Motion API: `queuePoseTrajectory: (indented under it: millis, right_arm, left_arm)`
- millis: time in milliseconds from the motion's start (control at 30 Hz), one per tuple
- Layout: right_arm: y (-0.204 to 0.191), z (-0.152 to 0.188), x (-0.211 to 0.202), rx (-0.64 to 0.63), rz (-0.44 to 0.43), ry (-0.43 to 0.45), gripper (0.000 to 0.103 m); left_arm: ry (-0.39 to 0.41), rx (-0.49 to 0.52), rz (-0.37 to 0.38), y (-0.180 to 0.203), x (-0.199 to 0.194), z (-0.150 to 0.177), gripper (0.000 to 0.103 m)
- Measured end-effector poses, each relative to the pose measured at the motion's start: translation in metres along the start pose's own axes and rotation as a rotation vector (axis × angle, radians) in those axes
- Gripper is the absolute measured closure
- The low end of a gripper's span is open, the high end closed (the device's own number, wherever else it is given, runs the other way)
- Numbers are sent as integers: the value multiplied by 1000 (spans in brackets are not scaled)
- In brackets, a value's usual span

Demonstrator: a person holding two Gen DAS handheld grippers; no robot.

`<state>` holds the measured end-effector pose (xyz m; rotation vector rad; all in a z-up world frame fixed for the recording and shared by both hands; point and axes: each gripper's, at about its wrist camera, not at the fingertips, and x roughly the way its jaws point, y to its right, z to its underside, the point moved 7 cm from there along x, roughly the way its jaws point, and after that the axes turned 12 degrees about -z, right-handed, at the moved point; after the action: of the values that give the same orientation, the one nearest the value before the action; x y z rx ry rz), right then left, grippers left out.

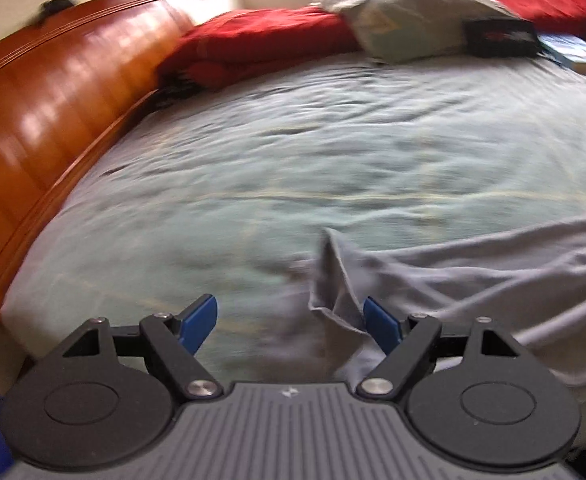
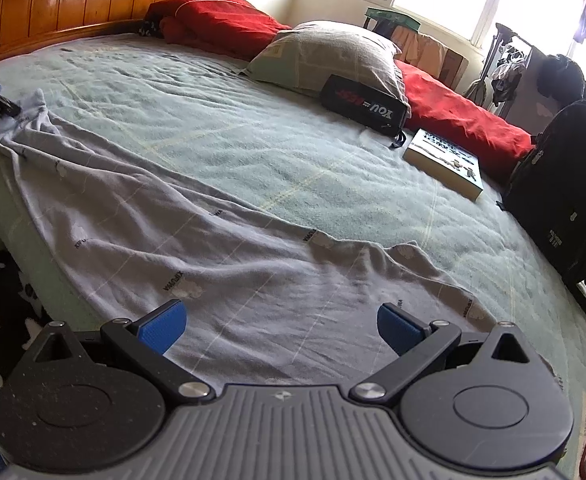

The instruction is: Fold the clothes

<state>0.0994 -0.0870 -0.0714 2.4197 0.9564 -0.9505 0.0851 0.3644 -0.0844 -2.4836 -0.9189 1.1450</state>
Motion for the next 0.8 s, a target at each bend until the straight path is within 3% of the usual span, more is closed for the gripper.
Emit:
queuePoseTrajectory:
  millis: [67,167,233,300,433,567,800]
  right_arm:
    - [1,-2,0,-3,-5,2,0]
    - [2,-5,1,-7,-15,5,3]
    - [2,-9,2,-13,-46,5,16]
    - [2,-13,4,-21,-70,4,21]
    - [-1,-20,8,-39,-95,7,22]
    - [-2,-21,13,-36,-114,12,22]
    - [2,-16,19,-9,-126,2,22]
  left_arm:
    - [8,-18,-20,-10,2,-3,23]
    - [69,43,81,12,-8,-12,24]
    - [110,84,148,26,-15,-18,31]
    - [151,125,215,41,-22,-24,56]
    - [227,251,345,76,-33,-32,67]
    - [216,396,435,108,-27,-27,70]
    - [140,504,529,119,-15,-13,71]
